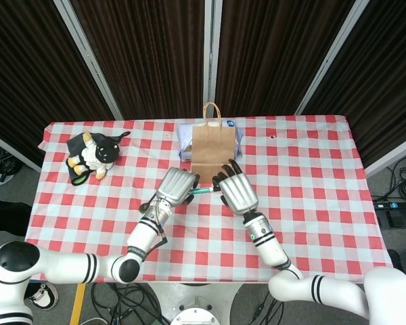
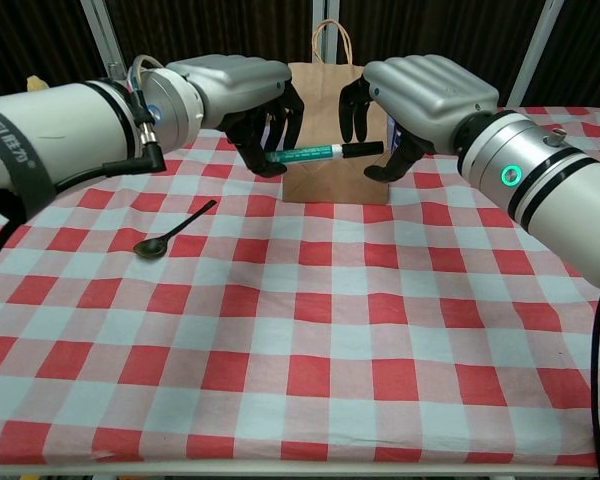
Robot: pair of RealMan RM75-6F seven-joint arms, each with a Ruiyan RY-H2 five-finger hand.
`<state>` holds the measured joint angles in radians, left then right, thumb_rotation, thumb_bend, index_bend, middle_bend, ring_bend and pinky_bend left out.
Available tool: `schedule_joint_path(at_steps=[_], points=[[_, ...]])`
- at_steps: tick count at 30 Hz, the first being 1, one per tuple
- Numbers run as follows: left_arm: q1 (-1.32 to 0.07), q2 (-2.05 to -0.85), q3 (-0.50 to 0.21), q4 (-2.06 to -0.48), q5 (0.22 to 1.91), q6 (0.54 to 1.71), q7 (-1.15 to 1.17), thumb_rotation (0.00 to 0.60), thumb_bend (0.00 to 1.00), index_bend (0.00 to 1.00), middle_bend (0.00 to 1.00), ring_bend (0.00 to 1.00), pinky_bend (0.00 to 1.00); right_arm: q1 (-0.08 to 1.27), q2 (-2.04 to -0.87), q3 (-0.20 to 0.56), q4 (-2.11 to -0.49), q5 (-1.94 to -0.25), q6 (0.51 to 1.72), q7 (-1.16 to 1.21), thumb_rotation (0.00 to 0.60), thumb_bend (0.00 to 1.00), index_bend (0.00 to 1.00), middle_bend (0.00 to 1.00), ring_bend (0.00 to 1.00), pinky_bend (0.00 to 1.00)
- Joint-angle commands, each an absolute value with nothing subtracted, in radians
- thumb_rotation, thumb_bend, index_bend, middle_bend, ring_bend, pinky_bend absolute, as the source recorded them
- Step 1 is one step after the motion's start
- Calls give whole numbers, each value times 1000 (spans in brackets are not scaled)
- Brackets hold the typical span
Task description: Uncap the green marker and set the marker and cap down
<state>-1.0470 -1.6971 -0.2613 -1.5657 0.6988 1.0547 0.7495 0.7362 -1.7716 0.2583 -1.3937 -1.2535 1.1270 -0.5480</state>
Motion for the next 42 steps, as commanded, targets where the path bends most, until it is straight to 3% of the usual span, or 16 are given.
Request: schedule_joint_path(at_steps=[1, 27, 35, 42], points=[[-1046, -1693, -264, -1576, 688, 1053, 742, 600, 419, 540, 577, 505, 568, 739, -1781, 257, -1380, -1263, 1137, -535, 600, 147, 509, 471, 239, 157], [-1038, -1653, -235, -1618, 703, 1050, 695, 600, 418, 540, 577, 505, 568, 728, -1833, 245, -1299, -1310, 1212, -476, 600, 309, 758, 700, 403, 311], [-978, -1634, -183, -1590, 779, 1066, 621, 600, 418, 540, 577, 505, 568, 684, -1804, 215, -1263, -1318, 1227, -418, 600, 327, 794, 729, 413, 322], [-926, -1689, -90, -1486, 892, 1051, 568, 600, 417, 540, 577, 505, 567, 624, -1781, 156, -1202, -1323, 1216, -338, 600, 327, 796, 729, 411, 321]])
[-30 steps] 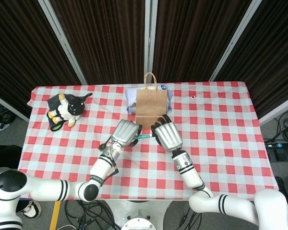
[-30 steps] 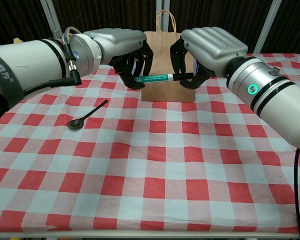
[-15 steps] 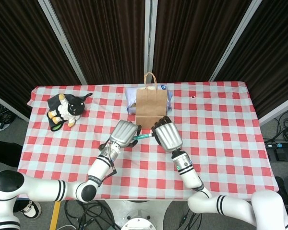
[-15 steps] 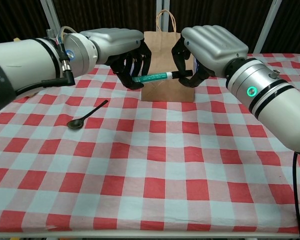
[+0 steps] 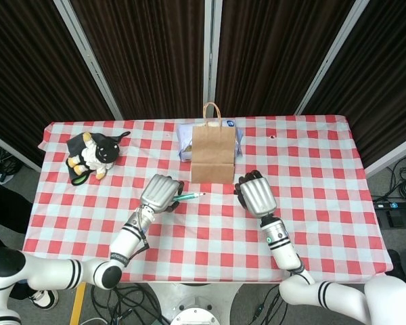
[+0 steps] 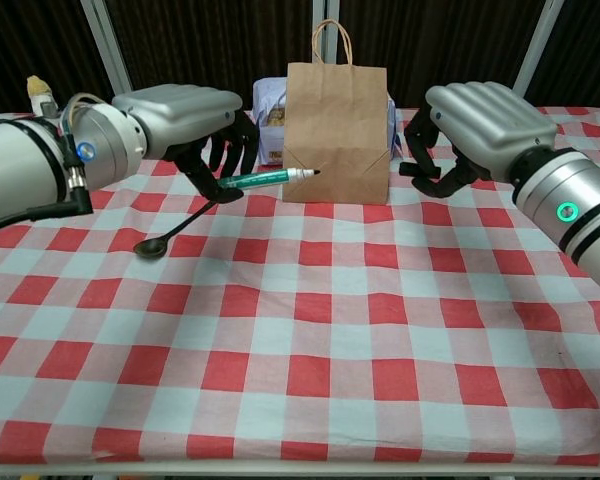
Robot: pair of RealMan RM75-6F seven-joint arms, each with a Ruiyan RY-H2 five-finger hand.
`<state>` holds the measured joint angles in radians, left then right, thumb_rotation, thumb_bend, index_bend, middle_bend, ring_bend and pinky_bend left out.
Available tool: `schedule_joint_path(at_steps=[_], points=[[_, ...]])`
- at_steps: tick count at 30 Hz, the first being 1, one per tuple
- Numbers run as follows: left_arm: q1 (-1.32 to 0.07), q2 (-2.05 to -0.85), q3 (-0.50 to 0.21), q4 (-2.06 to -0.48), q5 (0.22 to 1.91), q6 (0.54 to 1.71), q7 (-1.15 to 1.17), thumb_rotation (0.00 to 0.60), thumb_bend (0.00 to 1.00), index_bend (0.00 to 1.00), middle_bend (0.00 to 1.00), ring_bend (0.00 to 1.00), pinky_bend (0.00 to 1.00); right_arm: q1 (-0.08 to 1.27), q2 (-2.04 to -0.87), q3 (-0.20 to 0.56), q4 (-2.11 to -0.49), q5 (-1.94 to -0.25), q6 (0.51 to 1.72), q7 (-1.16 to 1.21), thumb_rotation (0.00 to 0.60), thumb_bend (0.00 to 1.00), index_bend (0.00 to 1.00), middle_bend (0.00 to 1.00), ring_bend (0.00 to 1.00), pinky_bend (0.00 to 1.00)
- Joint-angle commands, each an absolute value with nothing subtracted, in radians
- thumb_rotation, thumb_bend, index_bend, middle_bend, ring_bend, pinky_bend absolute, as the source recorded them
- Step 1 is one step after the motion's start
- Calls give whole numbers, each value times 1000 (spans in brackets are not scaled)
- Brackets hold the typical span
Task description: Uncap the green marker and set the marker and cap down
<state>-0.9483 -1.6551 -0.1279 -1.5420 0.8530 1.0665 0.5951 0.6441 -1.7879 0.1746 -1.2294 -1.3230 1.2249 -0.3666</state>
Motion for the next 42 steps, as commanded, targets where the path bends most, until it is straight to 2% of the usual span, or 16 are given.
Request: schedule_joint_path(at_steps=[1, 9, 11, 13, 15, 17, 21, 24, 30, 35, 38, 42], points=[[-921, -1704, -81, -1463, 902, 1039, 556, 600, 417, 539, 577, 505, 567, 618, -1781, 150, -1188, -1322, 1210, -325, 600, 327, 796, 729, 411, 320], [-891, -1798, -46, -1338, 963, 986, 505, 600, 416, 532, 572, 502, 565, 586, -1803, 122, -1110, -1324, 1183, -266, 600, 321, 802, 727, 408, 315], [-886, -1810, -44, -1319, 963, 967, 502, 600, 388, 507, 551, 484, 550, 583, -1808, 120, -1092, -1324, 1172, -255, 600, 306, 799, 720, 408, 305], [-884, -1812, -48, -1310, 961, 954, 501, 600, 316, 465, 514, 451, 524, 583, -1805, 115, -1088, -1324, 1152, -242, 600, 220, 731, 669, 383, 263], [-880, -1806, -55, -1309, 965, 945, 492, 600, 241, 423, 482, 431, 508, 585, -1792, 109, -1098, -1325, 1122, -219, 600, 87, 616, 565, 306, 195], [-874, -1798, -63, -1310, 974, 951, 487, 600, 168, 373, 456, 418, 500, 587, -1777, 108, -1113, -1320, 1095, -207, 600, 22, 505, 452, 214, 125], [-859, -1783, -84, -1320, 992, 979, 478, 600, 120, 341, 422, 408, 494, 589, -1756, 115, -1141, -1308, 1068, -212, 600, 0, 322, 290, 73, 13], [-847, -1758, -113, -1347, 993, 1003, 465, 600, 108, 335, 415, 402, 487, 583, -1741, 120, -1164, -1312, 1079, -213, 600, 0, 283, 258, 53, 0], [-778, -1651, -152, -1443, 1000, 1147, 484, 600, 113, 335, 410, 382, 450, 522, -1657, 122, -1253, -1359, 1208, -189, 600, 0, 281, 249, 52, 0], [-652, -1541, -154, -1462, 1026, 1303, 410, 600, 146, 342, 387, 343, 341, 424, -1541, 107, -1280, -1387, 1330, -74, 600, 0, 276, 216, 15, 0], [-563, -1487, -103, -1409, 1101, 1386, 329, 600, 146, 324, 301, 243, 244, 356, -1483, 91, -1258, -1392, 1384, 50, 600, 0, 238, 152, 0, 0], [-436, -1485, -24, -1353, 1172, 1481, 227, 600, 146, 295, 252, 190, 211, 274, -1426, 38, -1258, -1408, 1419, 137, 600, 0, 156, 132, 0, 0]])
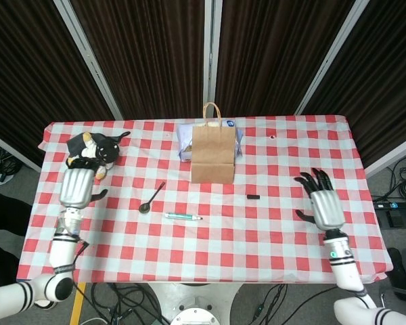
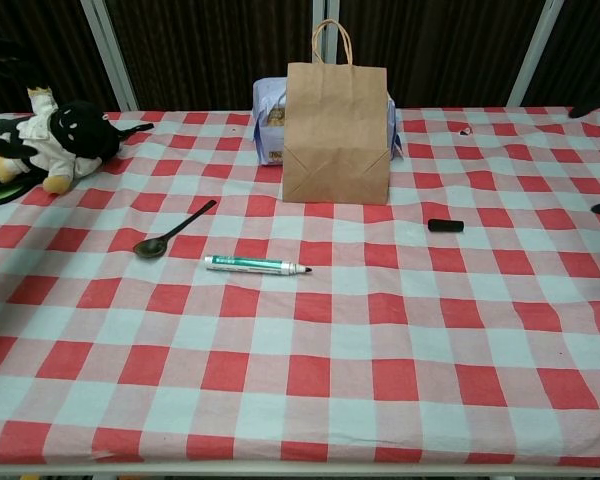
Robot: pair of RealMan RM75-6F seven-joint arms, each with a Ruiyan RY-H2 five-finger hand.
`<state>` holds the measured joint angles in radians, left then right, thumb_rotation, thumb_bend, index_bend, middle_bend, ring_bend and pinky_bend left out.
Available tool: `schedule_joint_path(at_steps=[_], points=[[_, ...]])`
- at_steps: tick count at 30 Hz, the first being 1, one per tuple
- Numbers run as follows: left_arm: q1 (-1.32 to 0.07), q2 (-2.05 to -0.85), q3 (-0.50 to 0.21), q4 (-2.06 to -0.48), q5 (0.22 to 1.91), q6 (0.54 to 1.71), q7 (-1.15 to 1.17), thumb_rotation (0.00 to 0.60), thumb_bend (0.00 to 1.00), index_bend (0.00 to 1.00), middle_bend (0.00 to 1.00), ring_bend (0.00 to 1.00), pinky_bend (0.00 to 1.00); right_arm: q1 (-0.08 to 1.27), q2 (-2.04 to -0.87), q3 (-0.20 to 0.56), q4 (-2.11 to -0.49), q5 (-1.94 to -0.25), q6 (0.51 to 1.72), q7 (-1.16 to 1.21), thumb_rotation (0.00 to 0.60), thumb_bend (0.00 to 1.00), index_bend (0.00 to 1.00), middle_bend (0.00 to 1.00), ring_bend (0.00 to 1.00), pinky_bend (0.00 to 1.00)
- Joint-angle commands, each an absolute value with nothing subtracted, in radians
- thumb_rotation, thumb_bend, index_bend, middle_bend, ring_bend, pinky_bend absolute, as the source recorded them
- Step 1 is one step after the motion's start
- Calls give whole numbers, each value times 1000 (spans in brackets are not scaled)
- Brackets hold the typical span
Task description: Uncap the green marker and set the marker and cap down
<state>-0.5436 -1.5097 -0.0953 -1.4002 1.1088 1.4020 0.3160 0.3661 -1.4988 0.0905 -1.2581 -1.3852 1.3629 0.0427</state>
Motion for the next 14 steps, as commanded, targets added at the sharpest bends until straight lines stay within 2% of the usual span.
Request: schedule_joint_path(at_steps=[1, 6, 14], points=[[-399, -1490, -1, -1355, 1188, 1509, 210, 600, 145, 292, 251, 187, 209, 252, -1415, 15, -1271, -1416, 1424, 141, 600, 0, 141, 130, 0, 0], [-270, -1530, 77, -1355, 1239, 1595, 182, 600, 142, 289, 251, 187, 209, 186, -1413, -49, -1340, -1434, 1434, 86, 600, 0, 1, 84, 0, 0], [-151, -1531, 109, -1374, 1282, 1635, 122, 600, 141, 287, 254, 187, 202, 140, -1445, -60, -1352, -1476, 1477, 38, 600, 0, 0, 76, 0, 0]])
